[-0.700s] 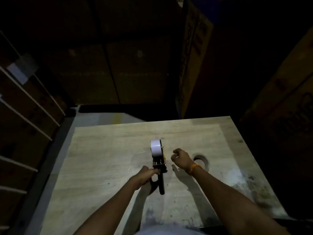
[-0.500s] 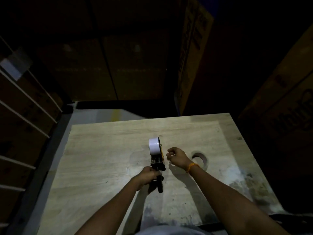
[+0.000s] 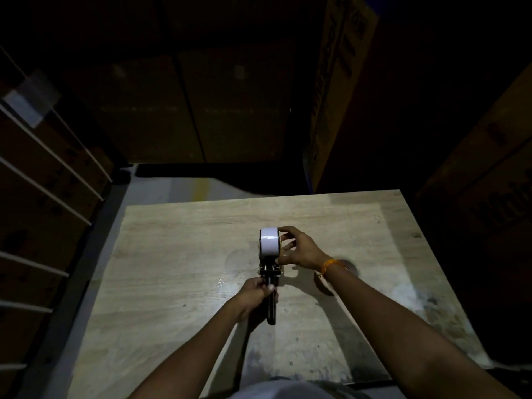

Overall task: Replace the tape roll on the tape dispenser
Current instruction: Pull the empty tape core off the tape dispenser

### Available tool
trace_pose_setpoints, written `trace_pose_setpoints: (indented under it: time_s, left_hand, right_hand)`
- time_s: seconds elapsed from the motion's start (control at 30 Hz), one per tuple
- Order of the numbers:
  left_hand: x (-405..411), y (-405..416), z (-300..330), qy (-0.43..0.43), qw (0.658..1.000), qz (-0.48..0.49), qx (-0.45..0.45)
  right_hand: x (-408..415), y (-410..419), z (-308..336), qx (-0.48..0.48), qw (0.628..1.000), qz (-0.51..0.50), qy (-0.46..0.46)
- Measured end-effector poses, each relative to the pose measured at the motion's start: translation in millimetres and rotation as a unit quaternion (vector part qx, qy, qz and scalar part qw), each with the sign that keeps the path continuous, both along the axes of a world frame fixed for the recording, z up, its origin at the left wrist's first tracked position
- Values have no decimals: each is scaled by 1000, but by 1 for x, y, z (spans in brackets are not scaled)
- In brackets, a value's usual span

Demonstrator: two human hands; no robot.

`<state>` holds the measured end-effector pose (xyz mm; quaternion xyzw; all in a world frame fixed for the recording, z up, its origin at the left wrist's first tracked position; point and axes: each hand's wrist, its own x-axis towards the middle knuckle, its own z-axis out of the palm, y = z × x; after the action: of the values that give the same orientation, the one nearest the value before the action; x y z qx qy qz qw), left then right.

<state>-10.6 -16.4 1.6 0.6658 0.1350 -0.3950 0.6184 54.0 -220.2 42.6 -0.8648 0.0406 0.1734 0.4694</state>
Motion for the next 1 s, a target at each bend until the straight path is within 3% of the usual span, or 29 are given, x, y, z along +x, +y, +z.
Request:
trace_pose_setpoints:
  time_s: [0.13,0.37,0.5,0.63,0.77,1.0]
  left_hand:
    - [4,10,-1,-23,1000,-10,7]
    - [9,20,9,29,1000,4,12]
    - [9,14,12,17,997,-66,27]
    - [9,4,1,-59,982,-122,130]
    - [7,-2,-15,-143,940,-167,261]
    - [5,-2,-37,-178,891,-187,373]
  right_hand:
    - [6,-1,-3,-5,1000,-18,-25]
    - [8,-10,-13,-52,998,-20,-6]
    - [5,-12,-28,-89,995,-9,32]
    - [2,-7,-39,-133,990,19,47]
    - [1,-7,-53,-169,984,27,46]
    - [3,5,-49,-260,958,114,30]
